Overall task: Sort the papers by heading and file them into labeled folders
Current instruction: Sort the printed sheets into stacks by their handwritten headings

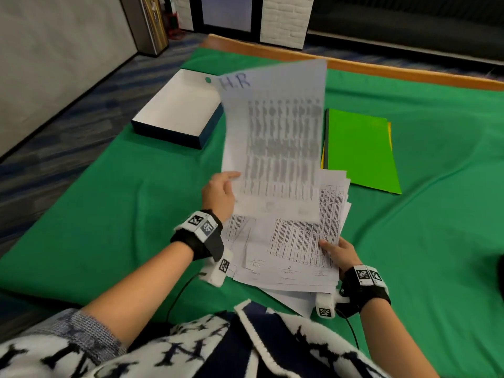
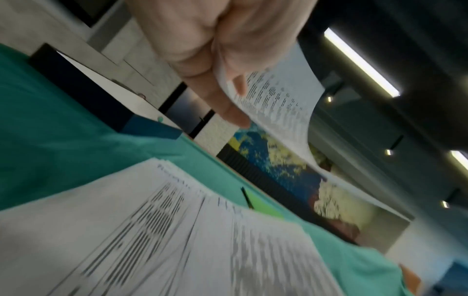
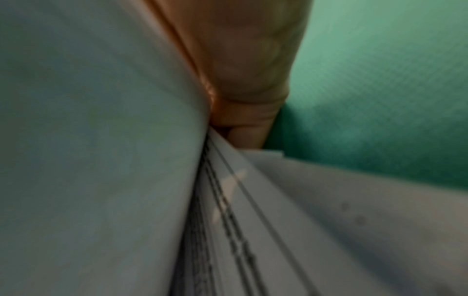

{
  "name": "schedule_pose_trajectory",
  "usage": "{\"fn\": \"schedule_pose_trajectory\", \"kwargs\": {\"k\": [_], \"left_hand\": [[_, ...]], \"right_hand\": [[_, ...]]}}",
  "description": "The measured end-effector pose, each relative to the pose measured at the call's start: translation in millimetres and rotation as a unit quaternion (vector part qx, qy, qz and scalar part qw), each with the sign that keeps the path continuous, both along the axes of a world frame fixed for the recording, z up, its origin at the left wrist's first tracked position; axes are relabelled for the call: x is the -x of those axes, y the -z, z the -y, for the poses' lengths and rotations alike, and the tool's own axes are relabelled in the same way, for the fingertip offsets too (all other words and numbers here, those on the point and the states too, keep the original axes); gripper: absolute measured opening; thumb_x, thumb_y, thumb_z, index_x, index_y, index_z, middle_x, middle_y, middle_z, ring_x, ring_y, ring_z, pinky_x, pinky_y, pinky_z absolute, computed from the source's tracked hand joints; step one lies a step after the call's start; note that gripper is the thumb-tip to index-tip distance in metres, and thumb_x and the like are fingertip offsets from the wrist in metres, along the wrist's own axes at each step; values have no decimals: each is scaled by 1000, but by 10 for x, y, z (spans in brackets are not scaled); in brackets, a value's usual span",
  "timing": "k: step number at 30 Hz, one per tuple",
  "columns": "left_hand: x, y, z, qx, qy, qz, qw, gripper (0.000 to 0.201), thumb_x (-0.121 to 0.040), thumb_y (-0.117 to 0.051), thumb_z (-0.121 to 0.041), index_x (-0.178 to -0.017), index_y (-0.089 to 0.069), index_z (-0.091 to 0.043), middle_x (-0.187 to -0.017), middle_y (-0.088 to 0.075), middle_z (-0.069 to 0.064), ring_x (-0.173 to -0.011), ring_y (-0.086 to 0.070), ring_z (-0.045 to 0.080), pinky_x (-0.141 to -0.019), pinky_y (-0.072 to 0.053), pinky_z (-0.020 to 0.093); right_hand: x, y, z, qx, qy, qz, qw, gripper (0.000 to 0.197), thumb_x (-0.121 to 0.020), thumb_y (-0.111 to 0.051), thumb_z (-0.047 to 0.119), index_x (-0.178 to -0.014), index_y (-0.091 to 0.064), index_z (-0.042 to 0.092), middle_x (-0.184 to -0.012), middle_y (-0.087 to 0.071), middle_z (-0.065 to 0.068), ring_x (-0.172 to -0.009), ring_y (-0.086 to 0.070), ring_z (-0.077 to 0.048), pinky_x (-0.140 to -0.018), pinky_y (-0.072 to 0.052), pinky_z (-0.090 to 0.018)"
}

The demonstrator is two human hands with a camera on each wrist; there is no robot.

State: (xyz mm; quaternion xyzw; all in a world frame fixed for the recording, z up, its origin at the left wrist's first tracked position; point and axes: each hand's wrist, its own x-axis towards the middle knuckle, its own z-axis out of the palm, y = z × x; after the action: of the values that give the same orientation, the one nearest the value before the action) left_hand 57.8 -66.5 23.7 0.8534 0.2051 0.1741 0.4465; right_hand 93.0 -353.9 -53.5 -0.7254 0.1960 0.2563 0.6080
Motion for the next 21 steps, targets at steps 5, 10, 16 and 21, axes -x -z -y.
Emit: {"fn": "schedule_pose_trajectory", "kwargs": {"k": [5,10,16,21], "left_hand": [[111,418,188,18,110,-154,982,36,-92,-50,-7,-127,-55,-12,-135,-52,6,-124,-49,23,-102,-35,24],[187,588,346,-21,240,-229,943,43,-90,-55,-13,-133,-48,-15,-140,-47,3,-130,-43,19,-107,-29,24],[281,730,419,-3,331,-261,907,35,-90,-56,-21,-125,-55,-23,-132,-55,-3,-123,-48,13,-107,-34,27],[265,735,234,49,192,-208,958,38,-93,-52,-29,-129,-51,-14,-133,-50,1,-116,-54,17,-95,-41,24]], "right_hand": [[-162,229,120,33,-2,-14,999,28,-76,-62,32,-96,-66,12,-106,-69,-13,-96,-66,-31,-95,-47,-50],[-101,64,49,-66,57,-88,992,85,-72,-49,77,-128,-53,13,-127,-60,-11,-114,-59,-31,-104,-39,-51],[-59,-23,3,25,-26,-16,999,61,-81,-70,31,-132,-47,5,-124,-60,-12,-107,-61,-28,-93,-48,-46],[-12,25,25,43,-44,38,997,16,-85,-62,1,-93,-61,14,-98,-67,-9,-84,-65,-21,-73,-51,-30]]}}
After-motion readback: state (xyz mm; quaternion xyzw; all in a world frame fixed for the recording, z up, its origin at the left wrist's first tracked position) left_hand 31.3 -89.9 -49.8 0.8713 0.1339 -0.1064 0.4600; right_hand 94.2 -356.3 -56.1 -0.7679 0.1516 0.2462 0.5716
